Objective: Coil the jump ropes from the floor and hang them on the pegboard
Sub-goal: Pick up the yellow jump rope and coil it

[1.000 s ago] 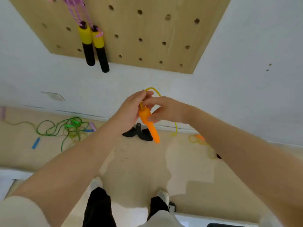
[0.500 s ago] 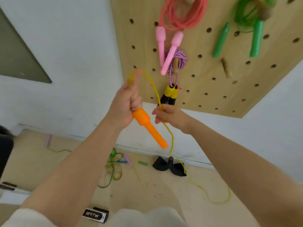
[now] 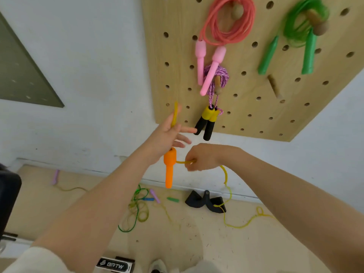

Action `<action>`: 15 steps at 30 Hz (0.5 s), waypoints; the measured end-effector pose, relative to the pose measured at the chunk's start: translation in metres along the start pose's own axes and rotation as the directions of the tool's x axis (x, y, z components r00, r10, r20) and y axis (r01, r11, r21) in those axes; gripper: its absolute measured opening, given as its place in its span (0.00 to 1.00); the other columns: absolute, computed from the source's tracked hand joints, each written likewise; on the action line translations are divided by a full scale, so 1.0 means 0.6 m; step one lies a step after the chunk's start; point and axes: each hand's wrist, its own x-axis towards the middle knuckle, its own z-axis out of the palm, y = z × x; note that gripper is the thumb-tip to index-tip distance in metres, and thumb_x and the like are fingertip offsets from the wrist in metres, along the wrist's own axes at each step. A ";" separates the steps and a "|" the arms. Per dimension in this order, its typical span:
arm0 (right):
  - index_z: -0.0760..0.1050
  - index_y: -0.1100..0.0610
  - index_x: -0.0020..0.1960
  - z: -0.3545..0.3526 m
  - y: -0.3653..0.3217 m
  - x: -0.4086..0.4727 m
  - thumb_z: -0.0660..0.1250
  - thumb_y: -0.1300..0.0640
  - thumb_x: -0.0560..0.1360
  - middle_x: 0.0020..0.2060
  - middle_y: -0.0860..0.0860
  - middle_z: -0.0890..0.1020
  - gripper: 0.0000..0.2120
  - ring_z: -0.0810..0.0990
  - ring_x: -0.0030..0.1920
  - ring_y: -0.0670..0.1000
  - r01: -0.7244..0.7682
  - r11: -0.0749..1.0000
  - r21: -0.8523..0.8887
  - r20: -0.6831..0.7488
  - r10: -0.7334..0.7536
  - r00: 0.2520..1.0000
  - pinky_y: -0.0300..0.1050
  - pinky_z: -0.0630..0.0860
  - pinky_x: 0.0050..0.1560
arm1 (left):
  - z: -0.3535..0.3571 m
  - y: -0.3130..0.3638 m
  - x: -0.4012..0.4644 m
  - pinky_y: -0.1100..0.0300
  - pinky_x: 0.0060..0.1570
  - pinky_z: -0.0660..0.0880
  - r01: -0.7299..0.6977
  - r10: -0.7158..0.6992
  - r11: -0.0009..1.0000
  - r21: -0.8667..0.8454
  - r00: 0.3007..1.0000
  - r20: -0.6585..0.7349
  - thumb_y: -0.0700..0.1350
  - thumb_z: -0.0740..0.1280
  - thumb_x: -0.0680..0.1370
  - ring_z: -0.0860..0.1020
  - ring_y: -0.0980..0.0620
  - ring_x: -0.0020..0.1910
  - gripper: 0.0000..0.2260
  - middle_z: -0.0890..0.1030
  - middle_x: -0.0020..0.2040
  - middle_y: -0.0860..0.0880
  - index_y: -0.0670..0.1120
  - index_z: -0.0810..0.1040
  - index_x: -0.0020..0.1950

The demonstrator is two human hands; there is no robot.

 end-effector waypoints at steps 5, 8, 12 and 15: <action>0.81 0.61 0.45 -0.036 0.014 -0.072 0.64 0.60 0.75 0.34 0.49 0.78 0.08 0.74 0.39 0.48 0.228 0.971 0.073 -0.306 -0.195 0.932 0.38 0.69 0.40 | 0.061 0.008 -0.007 0.61 0.34 0.78 0.113 -0.108 0.993 -0.025 0.984 0.139 0.40 0.52 0.83 0.82 0.51 0.33 0.16 0.83 0.39 0.51 0.56 0.70 0.64; 0.75 0.55 0.38 -0.038 0.047 -0.097 0.70 0.58 0.71 0.29 0.47 0.77 0.05 0.79 0.38 0.50 0.235 0.952 0.196 -0.606 -0.070 0.792 0.47 0.74 0.41 | 0.086 0.022 -0.008 0.64 0.26 0.72 0.095 -0.081 0.986 -0.136 0.991 0.106 0.43 0.52 0.83 0.76 0.51 0.24 0.10 0.82 0.34 0.50 0.51 0.73 0.55; 0.67 0.54 0.41 -0.034 0.069 -0.118 0.73 0.58 0.69 0.30 0.41 0.72 0.14 0.72 0.30 0.38 0.282 0.935 0.216 -0.712 -0.046 0.700 0.32 0.65 0.32 | 0.114 0.041 -0.004 0.67 0.22 0.64 0.056 -0.050 0.998 -0.030 0.985 0.163 0.52 0.46 0.83 0.64 0.55 0.20 0.19 0.72 0.24 0.51 0.40 0.69 0.48; 0.69 0.55 0.43 -0.031 0.076 -0.132 0.73 0.63 0.69 0.30 0.39 0.74 0.12 0.74 0.30 0.34 0.378 0.903 0.205 -0.719 -0.123 0.684 0.28 0.66 0.32 | 0.125 0.052 -0.001 0.68 0.21 0.56 0.036 -0.057 0.994 0.104 0.976 0.210 0.60 0.42 0.80 0.56 0.56 0.22 0.27 0.61 0.25 0.51 0.41 0.69 0.44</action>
